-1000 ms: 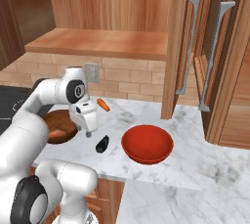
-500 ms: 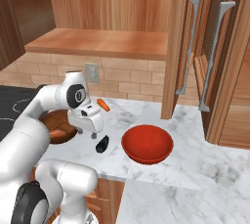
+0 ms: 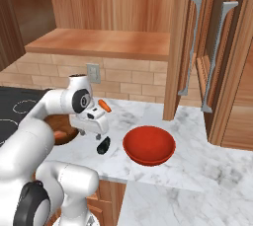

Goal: Pick both bowls and place them on the counter. Then place the sweet potato in one bowl and place the eggplant in the other bowl.

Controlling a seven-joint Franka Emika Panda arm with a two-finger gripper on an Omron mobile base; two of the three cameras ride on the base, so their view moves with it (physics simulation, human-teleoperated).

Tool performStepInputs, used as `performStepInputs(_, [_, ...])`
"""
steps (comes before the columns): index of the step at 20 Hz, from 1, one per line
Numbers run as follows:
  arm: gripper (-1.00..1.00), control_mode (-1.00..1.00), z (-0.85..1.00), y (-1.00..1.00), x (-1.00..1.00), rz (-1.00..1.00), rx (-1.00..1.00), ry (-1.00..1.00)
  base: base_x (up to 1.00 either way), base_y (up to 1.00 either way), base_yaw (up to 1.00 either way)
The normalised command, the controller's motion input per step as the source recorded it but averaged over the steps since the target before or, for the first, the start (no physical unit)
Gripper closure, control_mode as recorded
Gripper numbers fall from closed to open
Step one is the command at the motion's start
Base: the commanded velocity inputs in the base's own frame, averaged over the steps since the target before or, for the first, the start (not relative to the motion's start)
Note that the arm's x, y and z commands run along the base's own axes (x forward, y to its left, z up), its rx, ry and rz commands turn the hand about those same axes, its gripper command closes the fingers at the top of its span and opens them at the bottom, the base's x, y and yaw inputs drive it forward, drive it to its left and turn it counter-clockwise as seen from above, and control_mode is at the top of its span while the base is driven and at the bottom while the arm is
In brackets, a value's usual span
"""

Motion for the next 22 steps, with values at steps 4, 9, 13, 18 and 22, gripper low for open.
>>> performStepInputs(4, [-1.0,-1.0,-0.07,-0.13,0.28,0.06,0.04,0.0,0.0,0.0,0.0])
performStepInputs(9, [-1.0,-1.0,-0.06,-0.21,0.1,0.0,0.03,0.0,0.0,0.0,0.0])
performStepInputs(13, [-1.0,-1.0,-0.05,-0.03,0.12,0.0,0.0,0.01,0.0,0.0,0.0])
performStepInputs(18, [-1.0,-1.0,-0.19,0.0,0.32,0.01,0.0,0.0,0.0,0.0,0.0])
performStepInputs(22, [-1.0,-1.0,-0.27,0.0,0.27,0.01,0.0,0.0,0.0,0.0,0.0])
